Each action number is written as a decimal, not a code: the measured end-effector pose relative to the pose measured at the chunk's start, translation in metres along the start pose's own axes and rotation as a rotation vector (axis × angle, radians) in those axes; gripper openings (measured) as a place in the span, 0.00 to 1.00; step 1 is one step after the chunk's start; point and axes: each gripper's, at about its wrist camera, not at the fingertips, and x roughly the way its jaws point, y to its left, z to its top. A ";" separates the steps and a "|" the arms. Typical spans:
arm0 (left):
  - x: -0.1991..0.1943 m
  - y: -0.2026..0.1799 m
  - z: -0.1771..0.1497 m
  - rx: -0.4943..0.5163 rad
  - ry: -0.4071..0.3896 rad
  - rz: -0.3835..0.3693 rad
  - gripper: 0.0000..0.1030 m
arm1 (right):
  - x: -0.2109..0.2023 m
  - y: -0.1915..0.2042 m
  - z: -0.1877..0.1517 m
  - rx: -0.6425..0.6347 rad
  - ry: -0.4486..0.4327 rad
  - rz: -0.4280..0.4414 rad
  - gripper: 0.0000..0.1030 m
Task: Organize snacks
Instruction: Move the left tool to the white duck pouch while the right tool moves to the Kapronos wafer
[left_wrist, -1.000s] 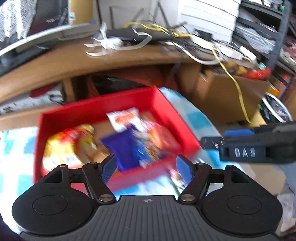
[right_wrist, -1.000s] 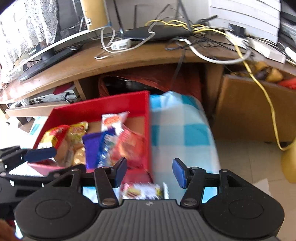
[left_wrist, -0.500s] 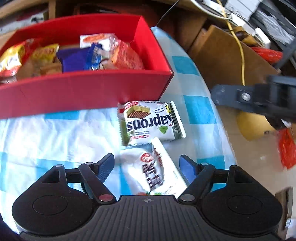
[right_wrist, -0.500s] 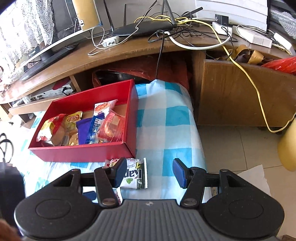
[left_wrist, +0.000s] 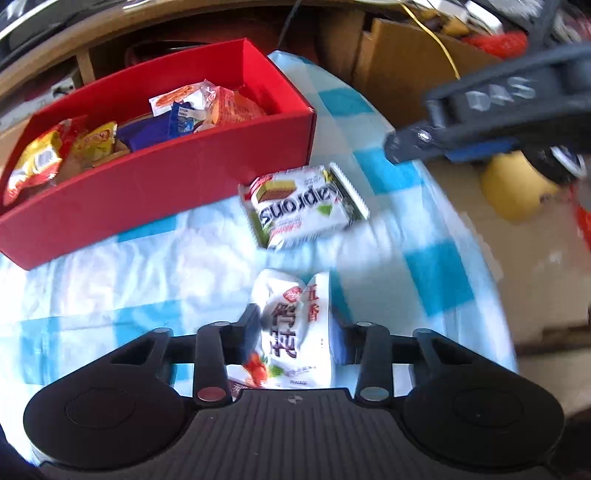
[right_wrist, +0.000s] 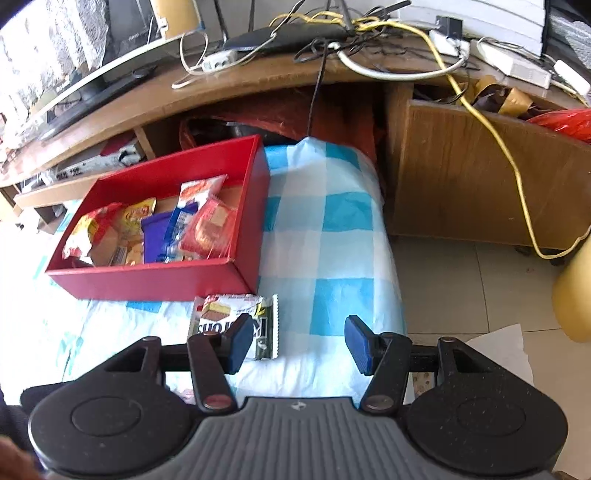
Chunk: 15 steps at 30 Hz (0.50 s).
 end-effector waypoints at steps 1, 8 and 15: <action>-0.003 0.002 -0.003 0.025 0.008 0.003 0.43 | 0.004 0.003 0.000 -0.012 0.011 -0.005 0.79; -0.010 0.016 -0.021 0.070 0.035 -0.037 0.45 | 0.045 0.023 0.020 -0.062 0.057 0.003 0.79; -0.011 0.035 -0.022 0.008 0.039 -0.133 0.54 | 0.085 0.048 0.024 -0.133 0.090 0.062 0.84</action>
